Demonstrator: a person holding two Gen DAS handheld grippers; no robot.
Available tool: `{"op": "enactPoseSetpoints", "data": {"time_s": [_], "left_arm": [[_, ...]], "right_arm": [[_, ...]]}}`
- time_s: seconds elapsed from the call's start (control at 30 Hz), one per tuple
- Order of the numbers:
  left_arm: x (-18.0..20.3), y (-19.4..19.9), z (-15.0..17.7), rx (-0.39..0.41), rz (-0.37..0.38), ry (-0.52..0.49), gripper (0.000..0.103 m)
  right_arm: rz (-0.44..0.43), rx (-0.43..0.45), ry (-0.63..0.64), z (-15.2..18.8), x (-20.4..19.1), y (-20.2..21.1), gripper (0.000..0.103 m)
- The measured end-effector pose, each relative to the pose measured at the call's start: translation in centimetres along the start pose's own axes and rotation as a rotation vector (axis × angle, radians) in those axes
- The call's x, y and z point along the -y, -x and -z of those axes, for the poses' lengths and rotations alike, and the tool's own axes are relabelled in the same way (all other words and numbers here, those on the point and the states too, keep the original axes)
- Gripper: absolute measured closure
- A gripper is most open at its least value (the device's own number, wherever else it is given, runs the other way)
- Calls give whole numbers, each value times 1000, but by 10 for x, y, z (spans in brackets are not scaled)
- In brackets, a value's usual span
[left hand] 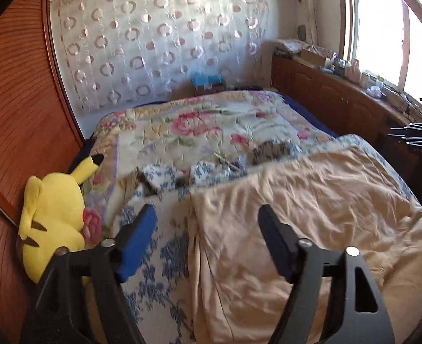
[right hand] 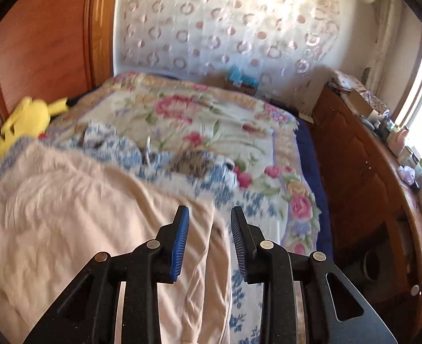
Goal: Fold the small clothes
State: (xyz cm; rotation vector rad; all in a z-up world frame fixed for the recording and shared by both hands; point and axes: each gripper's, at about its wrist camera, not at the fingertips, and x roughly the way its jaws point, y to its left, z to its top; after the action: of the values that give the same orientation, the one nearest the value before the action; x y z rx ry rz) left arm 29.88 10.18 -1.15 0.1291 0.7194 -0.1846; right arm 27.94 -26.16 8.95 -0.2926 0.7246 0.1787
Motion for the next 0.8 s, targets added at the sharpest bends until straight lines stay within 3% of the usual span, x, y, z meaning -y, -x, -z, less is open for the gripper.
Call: {"op": "enactPoseSetpoints", "data": {"time_s": [0.3, 0.43, 0.8], "left_arm": [[16, 46, 55, 2, 14, -39, 22], [14, 54, 89, -21, 23, -3, 22], [5, 116, 193, -31, 103, 122, 22]], "right_arm": [[-107, 34, -13, 51, 31, 32, 60], [-152, 45, -51, 99, 42, 37, 59], [-197, 14, -150, 175, 70, 68, 59]]}}
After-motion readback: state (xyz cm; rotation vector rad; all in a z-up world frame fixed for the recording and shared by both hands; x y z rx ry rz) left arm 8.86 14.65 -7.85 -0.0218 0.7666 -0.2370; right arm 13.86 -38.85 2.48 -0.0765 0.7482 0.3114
